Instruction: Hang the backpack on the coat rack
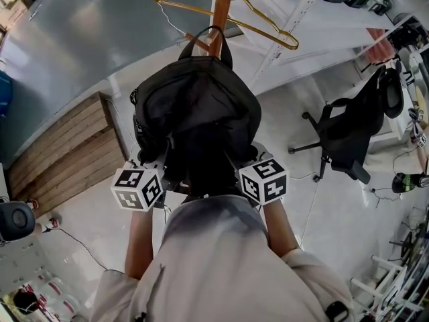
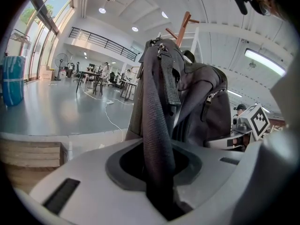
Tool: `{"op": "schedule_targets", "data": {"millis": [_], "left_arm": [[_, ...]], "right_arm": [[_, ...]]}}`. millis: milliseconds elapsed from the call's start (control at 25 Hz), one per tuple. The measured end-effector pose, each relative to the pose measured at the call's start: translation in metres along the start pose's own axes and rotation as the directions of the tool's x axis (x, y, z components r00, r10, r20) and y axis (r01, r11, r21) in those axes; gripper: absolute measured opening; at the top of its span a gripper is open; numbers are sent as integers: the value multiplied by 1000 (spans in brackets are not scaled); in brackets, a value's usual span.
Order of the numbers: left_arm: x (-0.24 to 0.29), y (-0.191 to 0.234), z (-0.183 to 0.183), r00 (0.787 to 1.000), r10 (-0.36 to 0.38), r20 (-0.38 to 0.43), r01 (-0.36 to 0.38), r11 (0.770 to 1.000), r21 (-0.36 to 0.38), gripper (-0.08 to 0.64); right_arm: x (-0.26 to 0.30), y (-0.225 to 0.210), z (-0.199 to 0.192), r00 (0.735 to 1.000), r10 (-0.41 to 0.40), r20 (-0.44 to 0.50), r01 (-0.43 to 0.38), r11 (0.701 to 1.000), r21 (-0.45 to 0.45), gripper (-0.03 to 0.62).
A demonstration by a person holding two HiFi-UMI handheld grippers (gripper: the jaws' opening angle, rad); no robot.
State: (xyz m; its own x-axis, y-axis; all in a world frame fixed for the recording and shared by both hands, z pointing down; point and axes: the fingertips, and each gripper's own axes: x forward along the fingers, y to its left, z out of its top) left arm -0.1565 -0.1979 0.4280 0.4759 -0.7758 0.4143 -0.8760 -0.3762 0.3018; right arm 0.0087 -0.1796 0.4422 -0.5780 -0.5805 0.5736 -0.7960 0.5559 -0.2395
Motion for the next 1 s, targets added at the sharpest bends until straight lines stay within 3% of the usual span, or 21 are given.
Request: {"op": "schedule_targets", "data": {"millis": [1000], "left_arm": [[41,13,-3,998,9,-62,-11,999,-35,84]], "right_arm": [[30,-33,4,998,23,-62,-21,999,33,105]]}}
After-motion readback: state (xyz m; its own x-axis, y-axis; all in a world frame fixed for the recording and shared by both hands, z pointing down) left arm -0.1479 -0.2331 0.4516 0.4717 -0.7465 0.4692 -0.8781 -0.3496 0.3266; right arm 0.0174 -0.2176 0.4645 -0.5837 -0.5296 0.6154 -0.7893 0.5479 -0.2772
